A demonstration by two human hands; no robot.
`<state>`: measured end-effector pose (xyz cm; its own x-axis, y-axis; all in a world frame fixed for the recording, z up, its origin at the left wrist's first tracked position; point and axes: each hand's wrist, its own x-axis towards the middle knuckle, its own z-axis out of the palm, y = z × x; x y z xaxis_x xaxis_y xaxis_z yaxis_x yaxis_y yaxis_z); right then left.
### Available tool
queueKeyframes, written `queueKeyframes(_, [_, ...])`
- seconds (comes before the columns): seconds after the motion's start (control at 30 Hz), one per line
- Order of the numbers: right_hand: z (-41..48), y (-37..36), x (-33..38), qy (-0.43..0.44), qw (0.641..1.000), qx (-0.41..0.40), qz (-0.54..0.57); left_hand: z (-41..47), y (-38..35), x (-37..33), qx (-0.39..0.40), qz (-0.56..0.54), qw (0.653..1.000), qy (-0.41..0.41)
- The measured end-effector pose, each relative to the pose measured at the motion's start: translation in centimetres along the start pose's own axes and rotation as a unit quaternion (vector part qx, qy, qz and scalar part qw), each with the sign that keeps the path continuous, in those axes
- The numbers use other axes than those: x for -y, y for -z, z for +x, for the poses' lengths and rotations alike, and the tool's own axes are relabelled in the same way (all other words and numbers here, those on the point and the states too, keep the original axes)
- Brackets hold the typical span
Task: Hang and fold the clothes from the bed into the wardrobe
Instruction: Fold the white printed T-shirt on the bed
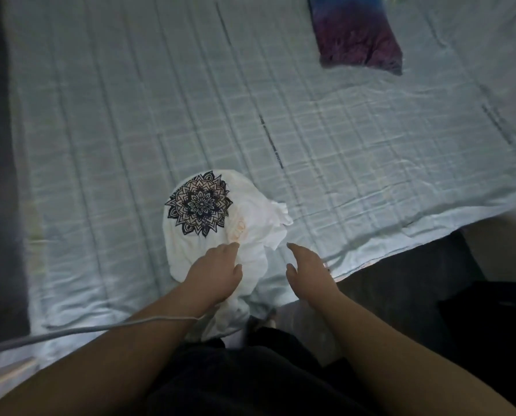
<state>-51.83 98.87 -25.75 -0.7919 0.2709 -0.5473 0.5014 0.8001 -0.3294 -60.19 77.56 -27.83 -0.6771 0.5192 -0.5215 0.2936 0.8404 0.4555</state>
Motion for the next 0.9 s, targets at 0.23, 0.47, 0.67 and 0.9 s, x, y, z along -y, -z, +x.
queueKeyframes(0.23, [8.3,0.5,-4.0,0.077,0.992,0.090,-0.030,5.0,-4.1,-0.6,0.009,-0.096,0.985,0.143])
queueKeyframes(0.47, [18.5,2.0,-1.6,0.259,0.949,0.154,-0.089,6.7,-5.6,-0.7,-0.123,-0.224,0.909,0.328])
queueKeyframes(0.67, [25.2,-0.6,5.1,0.327,0.932,0.136,-0.069,7.3,-5.7,3.4,-0.194,-0.244,0.862,0.399])
queueKeyframes(0.9, [35.5,-6.6,10.8,0.344,0.930,0.050,-0.116,14.0,-6.0,12.7,-0.290,-0.222,0.853,0.374])
